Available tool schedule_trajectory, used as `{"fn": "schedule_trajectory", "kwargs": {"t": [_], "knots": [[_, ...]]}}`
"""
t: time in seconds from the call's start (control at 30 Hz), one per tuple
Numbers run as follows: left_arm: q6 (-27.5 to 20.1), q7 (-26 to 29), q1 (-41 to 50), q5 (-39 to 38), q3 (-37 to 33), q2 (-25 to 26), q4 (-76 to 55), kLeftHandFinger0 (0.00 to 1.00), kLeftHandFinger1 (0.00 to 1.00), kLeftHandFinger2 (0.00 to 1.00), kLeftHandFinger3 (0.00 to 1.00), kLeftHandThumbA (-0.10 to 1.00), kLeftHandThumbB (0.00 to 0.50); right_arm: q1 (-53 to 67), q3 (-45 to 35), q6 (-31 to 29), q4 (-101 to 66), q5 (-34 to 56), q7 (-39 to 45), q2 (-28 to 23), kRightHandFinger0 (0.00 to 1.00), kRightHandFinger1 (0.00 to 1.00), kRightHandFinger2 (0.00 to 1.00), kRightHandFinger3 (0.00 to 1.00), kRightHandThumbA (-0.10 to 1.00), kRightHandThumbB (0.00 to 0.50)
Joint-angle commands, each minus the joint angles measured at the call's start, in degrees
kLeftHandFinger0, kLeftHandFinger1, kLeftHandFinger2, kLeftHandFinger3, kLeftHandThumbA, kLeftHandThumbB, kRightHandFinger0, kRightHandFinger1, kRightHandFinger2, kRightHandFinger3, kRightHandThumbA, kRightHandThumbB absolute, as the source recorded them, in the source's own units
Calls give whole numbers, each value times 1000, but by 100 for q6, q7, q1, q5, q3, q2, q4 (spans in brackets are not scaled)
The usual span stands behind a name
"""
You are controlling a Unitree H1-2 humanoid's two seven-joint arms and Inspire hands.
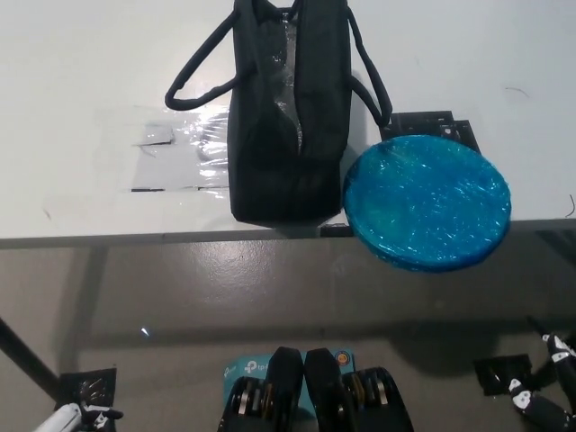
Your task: The robot uses its right hand to pick up a stack of plates kept in the middle of the desk and put it inside a bag kept next to it
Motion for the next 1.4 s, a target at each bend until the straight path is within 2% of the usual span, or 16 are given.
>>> {"fn": "schedule_trajectory", "kwargs": {"t": [0.0, 0.13, 0.2, 0.4, 0.43, 0.57, 0.7, 0.8, 0.93, 1.33, 1.37], "knots": [[137, -426, -20, 365, 172, -22, -210, 766, 761, 810, 920, -100, 0, -319, 144, 145, -793, -1935, -661, -176, 1000, 1000, 1000, 1000, 657, 500], [137, -453, -38, 352, 162, 4, -202, 773, 757, 812, 898, -100, 0, -597, 151, 197, -1272, -2501, -793, 13, 1000, 1000, 1000, 1000, 675, 500], [137, -508, -35, 397, 239, -80, -199, 766, 756, 815, 927, -100, 0, -823, 206, 258, -1590, -2867, -686, 107, 1000, 1000, 1000, 1000, 668, 500], [137, -548, -39, 428, 273, -106, -191, 782, 764, 817, 925, -100, 0, -1188, 403, 258, -1858, -3398, -446, 266, 1000, 1000, 1000, 1000, 659, 500], [137, -613, -71, 485, 255, -90, -195, 776, 763, 818, 911, -100, 0, -1316, 554, 281, -1879, -3645, -309, 360, 1000, 1000, 1000, 1000, 709, 500], [137, -632, -104, 488, 257, -94, -193, 773, 760, 812, 909, -100, 2, -1522, 903, 195, -1805, -4084, -101, 468, 1000, 1000, 1000, 1000, 775, 500], [137, -759, -116, 582, 297, -128, -217, 802, 777, 820, 915, -100, 0, -1632, 1186, 78, -1636, -4173, -83, 508, 1000, 1000, 1000, 1000, 732, 500], [137, -733, -148, 589, 244, -108, -217, 768, 748, 796, 898, -100, 0, -1668, 1375, 92, -1454, -4407, -53, 497, 1000, 1000, 1000, 1000, 739, 500], [137, -751, -151, 584, 253, -116, -207, 786, 764, 807, 920, -100, 0, -1682, 1536, 143, -1184, -4507, 57, 436, 1000, 1000, 1000, 1000, 723, 500], [137, -1011, -164, 755, 398, -225, -257, 774, 758, 806, 905, -100, 0, -2056, 1381, 74, -430, -4207, 78, -5, 1000, 1000, 1000, 1000, 649, 500], [137, -1041, -165, 761, 426, -251, -259, 774, 760, 808, 906, -100, 0, -2098, 1376, 100, -369, -4252, 96, -37, 1000, 1000, 1000, 1000, 668, 500]]}}
